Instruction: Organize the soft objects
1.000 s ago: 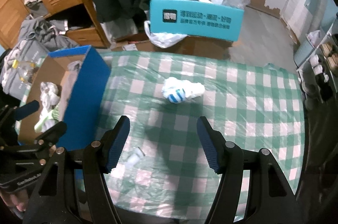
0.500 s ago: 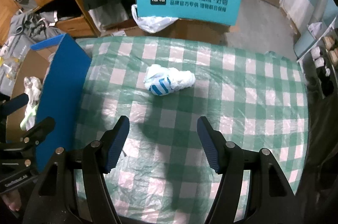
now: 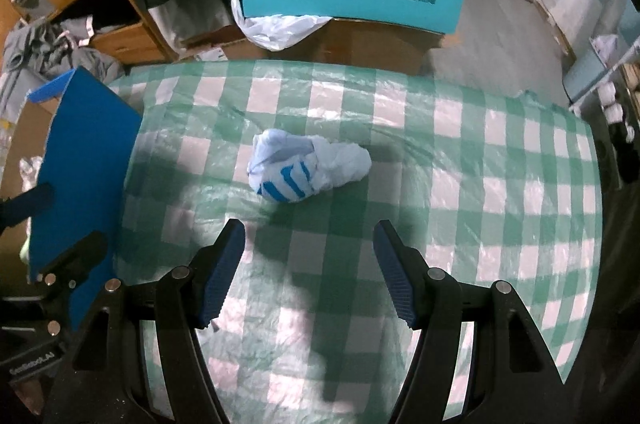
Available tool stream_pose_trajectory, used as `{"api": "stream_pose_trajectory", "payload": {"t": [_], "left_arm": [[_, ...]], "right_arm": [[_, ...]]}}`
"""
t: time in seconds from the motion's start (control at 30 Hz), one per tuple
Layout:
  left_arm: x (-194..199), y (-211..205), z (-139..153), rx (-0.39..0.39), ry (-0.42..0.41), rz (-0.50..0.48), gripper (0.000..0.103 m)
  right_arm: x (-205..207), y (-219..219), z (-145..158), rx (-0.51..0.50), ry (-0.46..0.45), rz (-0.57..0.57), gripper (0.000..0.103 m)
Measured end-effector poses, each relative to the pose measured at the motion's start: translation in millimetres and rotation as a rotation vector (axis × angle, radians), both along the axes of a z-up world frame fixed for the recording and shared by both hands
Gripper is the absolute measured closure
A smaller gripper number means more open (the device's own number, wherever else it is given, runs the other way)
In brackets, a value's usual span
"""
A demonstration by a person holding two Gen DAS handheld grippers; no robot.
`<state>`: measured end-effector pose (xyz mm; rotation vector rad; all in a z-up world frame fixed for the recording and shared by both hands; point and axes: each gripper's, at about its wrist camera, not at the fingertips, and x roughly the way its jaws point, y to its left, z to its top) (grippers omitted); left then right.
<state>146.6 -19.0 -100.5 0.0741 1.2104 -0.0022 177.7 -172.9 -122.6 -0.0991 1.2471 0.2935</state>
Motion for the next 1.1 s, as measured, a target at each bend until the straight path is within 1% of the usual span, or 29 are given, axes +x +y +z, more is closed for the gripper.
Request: {"api": "stream_pose_trajectory", "payload": {"t": [0.33, 0.6, 0.77, 0.83, 0.93, 1.1], "left_arm": [[25, -2, -12, -0.016, 0.027, 0.003, 0.023], [39, -5, -24, -0.013, 0.05, 0.004, 0.023], [44, -9, -28, 0.009, 0.047, -0.01, 0.023], [46, -10, -30, 0.013, 0.046, -0.009, 0.018], [46, -13, -30, 0.018, 0.042, -0.009, 0.018], [46, -15, -32, 0.033, 0.046, -0.016, 0.017]], "right_arm": [[34, 10, -20, 0.017, 0.044, -0.014, 0.037], [54, 21, -41, -0.013, 0.073, -0.021, 0.037], [61, 25, -46, -0.036, 0.057, -0.022, 0.036], [62, 27, -47, -0.053, 0.051, -0.018, 0.036], [64, 26, -49, -0.081, 0.045, -0.018, 0.035], [64, 20, -53, -0.097, 0.061, -0.012, 0.034]]}}
